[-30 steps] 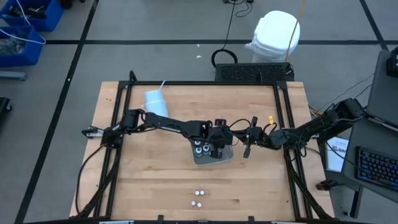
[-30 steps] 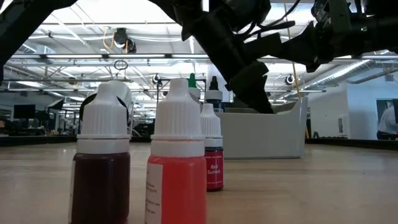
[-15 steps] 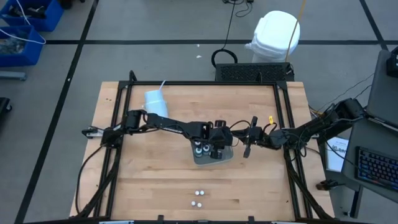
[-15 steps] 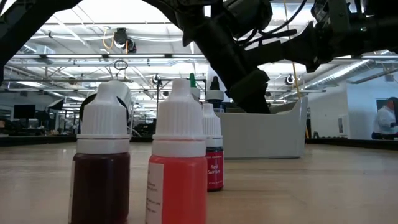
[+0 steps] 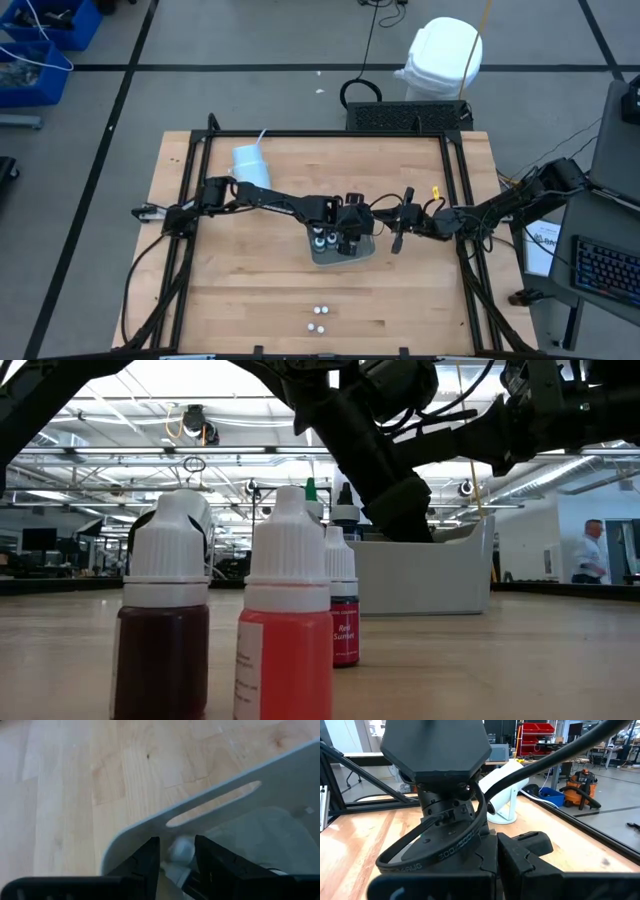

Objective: Pick & Place food coloring
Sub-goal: Adjust the bin on the table

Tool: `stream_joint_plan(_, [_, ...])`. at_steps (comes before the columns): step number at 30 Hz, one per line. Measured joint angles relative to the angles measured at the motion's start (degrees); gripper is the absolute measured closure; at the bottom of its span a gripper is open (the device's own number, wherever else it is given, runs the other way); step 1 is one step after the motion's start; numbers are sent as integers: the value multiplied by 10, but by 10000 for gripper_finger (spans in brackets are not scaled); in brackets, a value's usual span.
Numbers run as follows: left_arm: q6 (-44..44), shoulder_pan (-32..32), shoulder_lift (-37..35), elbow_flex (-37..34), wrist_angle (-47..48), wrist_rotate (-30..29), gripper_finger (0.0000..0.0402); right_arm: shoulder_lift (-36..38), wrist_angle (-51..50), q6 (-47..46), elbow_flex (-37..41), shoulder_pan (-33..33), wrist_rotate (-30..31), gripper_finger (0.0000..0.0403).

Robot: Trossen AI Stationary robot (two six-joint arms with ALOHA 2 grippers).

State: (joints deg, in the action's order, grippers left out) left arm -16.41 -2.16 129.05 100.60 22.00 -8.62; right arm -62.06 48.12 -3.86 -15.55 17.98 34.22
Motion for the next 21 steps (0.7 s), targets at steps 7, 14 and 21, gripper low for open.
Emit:
stream_joint_plan(7, [-12,5,-4,0,-1,-5,253,0,0,0,0,0,2,399])
stream_joint_plan(14, [-73,-21,-96,0,6,-34,252,0,-3,0,0,0,-2,399])
stream_joint_plan(21, [-68,-44,-274,0,225,-58,257,0,-4,0,0,1,-68,399])
